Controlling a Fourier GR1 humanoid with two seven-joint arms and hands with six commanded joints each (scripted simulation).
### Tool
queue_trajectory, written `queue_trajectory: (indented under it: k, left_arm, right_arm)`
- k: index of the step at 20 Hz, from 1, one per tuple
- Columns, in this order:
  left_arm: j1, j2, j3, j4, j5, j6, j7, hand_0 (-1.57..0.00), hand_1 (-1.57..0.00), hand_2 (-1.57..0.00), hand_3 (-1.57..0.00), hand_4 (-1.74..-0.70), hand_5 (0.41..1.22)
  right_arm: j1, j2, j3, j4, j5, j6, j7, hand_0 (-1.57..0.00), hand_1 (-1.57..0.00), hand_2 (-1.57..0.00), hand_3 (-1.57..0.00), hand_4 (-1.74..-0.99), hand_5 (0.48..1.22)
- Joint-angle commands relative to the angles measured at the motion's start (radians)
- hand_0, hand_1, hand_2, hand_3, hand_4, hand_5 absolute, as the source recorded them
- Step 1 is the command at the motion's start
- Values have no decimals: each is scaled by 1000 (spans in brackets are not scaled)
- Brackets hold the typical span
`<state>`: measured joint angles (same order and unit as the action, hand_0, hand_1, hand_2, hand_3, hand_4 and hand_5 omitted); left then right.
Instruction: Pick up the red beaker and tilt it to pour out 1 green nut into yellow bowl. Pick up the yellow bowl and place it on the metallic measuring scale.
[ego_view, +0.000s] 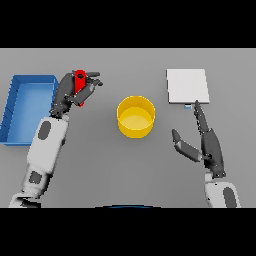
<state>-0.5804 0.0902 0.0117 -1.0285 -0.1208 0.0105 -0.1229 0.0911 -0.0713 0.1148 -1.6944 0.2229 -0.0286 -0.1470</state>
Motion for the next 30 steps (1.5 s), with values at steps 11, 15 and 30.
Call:
queue_trajectory:
  k: [11,15,30]
  left_arm:
    - [-148,148,-319,-30,-355,-90,180,-1570,-1570,-1570,-1569,-1740,1139]
    - [-223,174,-459,2,-526,-135,215,-1570,-1571,-1571,-1570,-1740,1183]
    - [-507,182,-817,185,-884,-346,63,-1571,-1571,-1571,-1480,-1729,1220]
  right_arm:
    - [4,-10,3,-12,-2,17,42,1,1,1,1,-1178,667]
    - [10,0,8,-28,-11,21,50,1,1,1,1,-1183,673]
    - [25,31,3,-25,-27,6,64,1,1,1,1,-1214,600]
